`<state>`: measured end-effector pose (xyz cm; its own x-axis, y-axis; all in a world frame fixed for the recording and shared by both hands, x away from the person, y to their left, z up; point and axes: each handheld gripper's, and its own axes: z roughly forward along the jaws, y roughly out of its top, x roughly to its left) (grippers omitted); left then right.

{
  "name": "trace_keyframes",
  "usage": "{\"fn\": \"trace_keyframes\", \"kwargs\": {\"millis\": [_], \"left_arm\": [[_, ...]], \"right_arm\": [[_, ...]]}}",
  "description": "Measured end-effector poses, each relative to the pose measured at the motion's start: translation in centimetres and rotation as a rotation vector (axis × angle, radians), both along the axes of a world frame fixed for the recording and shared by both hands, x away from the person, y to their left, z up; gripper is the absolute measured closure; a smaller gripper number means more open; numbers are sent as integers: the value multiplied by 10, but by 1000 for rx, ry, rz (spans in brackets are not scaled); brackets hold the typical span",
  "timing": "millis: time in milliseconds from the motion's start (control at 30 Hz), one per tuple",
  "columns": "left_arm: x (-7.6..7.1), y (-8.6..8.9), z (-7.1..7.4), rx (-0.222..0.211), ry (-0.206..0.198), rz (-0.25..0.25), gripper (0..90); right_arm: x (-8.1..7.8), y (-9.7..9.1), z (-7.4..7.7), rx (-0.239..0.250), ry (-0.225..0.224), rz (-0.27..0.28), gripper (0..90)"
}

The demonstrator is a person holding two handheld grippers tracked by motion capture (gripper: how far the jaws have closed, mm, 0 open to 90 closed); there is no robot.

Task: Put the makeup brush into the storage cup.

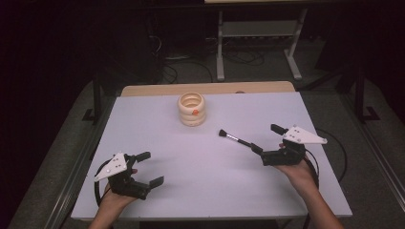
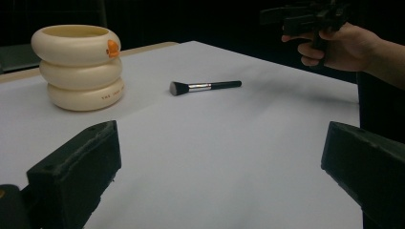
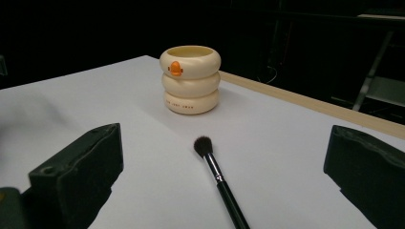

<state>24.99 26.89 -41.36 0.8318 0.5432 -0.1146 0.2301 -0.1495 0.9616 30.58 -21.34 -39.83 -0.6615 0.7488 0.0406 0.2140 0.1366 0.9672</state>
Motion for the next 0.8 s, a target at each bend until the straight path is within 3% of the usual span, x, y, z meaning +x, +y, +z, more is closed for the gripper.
{"fn": "trace_keyframes", "kwargs": {"millis": [400, 800], "left_arm": [[-1, 0, 0, -8, 2, 1, 0], [0, -2, 0, 0, 8, -7, 0]], "right_arm": [[12, 7, 0, -7, 8, 13, 0], [19, 6, 4, 18, 8, 3, 0]]}}
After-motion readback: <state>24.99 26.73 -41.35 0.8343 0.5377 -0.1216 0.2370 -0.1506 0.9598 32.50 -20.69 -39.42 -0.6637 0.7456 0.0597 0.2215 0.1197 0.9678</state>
